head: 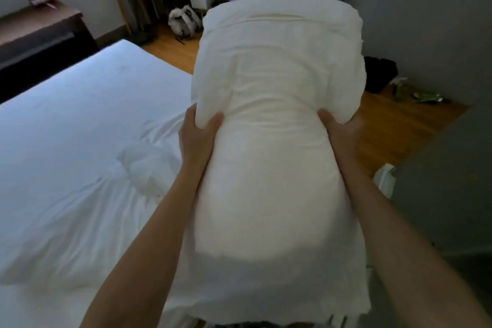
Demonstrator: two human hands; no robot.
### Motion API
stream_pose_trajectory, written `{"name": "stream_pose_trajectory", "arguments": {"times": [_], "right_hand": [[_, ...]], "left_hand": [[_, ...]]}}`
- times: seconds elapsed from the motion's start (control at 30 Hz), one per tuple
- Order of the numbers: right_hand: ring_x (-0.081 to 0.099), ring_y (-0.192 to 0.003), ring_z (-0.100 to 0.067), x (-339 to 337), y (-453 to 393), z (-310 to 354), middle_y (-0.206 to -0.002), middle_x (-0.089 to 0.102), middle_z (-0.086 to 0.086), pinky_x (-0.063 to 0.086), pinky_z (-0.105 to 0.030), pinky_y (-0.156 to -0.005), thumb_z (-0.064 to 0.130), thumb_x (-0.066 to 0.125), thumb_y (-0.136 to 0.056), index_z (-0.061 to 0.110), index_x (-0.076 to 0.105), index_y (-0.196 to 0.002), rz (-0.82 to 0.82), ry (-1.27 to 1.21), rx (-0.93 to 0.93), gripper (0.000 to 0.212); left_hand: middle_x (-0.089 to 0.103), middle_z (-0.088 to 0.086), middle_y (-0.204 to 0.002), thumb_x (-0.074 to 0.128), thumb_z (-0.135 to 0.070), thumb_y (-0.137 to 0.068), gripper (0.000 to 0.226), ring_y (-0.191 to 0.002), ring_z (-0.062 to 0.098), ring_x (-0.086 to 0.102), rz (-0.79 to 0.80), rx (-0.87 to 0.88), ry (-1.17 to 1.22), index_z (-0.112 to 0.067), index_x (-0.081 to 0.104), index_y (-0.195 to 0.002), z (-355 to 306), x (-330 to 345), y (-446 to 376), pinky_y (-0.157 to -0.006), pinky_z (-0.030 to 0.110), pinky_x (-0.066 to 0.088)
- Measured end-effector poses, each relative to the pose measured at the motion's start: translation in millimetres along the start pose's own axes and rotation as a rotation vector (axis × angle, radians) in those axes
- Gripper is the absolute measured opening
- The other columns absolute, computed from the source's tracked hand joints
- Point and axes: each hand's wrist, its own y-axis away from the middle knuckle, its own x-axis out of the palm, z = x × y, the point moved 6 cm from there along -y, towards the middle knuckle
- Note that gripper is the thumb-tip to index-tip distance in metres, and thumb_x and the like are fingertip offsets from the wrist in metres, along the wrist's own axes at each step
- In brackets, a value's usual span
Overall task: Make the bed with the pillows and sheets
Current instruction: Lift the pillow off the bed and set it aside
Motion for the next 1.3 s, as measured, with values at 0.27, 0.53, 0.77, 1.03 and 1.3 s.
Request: {"name": "stream_pose_trajectory", "arguments": {"times": [0.27,0.53,0.77,1.03,1.3], "right_hand": [[0.059,-0.096,0.010,-48.3,-72.4,-40.2,-0.107,0.061,0.020,0.049,-0.019,-0.089,0.039,0.085,-0.065,0.039,0.055,-0.111,-0.178,0.117,0.051,0.055],[0.058,-0.109,-0.023,-84.4,-145.0,-86.4,-0.121,0.060,0.000,0.049,-0.037,-0.093,0.050,0.072,-0.063,0.019,0.047,-0.136,-0.261,0.278,0.249,0.084],[0.058,-0.110,-0.021,-109.6,-269.3,-122.2,-0.124,0.060,0.001,0.049,-0.044,-0.097,0.048,0.073,-0.064,0.024,0.046,-0.137,-0.312,0.237,0.296,0.081],[0.056,-0.113,-0.020,-139.9,-489.8,-154.4,-0.127,0.059,0.003,0.047,-0.044,-0.099,0.048,0.073,-0.065,0.025,0.047,-0.136,-0.218,0.200,0.269,0.079],[0.056,-0.116,-0.018,-141.5,-659.5,-153.6,-0.132,0.057,0.001,0.046,-0.044,-0.101,0.046,0.076,-0.063,0.024,0.044,-0.139,-0.154,0.176,0.253,0.085]], "left_hand": [[0.062,-0.011,-0.109,0.071,-0.036,-0.083,0.049,-0.101,0.009,0.057,0.163,-0.045,0.025,-0.023,0.057,-0.128,8.6,121.5,-43.7,-0.087,0.025,0.042],[0.066,0.004,-0.117,0.069,-0.033,-0.086,0.046,-0.107,0.021,0.060,0.415,-0.078,-0.076,-0.014,0.058,-0.127,14.0,250.2,-93.8,-0.084,0.026,0.041],[0.064,0.001,-0.121,0.069,-0.038,-0.086,0.053,-0.108,0.018,0.058,0.467,-0.090,-0.094,-0.018,0.053,-0.132,-12.4,377.0,-150.7,-0.092,0.031,0.044],[0.065,0.004,-0.119,0.067,-0.039,-0.087,0.050,-0.109,0.019,0.058,0.386,-0.115,-0.144,-0.012,0.056,-0.128,-61.8,558.6,-223.1,-0.085,0.027,0.039],[0.058,-0.009,-0.113,0.067,-0.039,-0.087,0.051,-0.106,0.009,0.052,0.285,-0.135,-0.148,-0.015,0.055,-0.131,-116.2,670.4,-299.3,-0.087,0.024,0.035]]}}
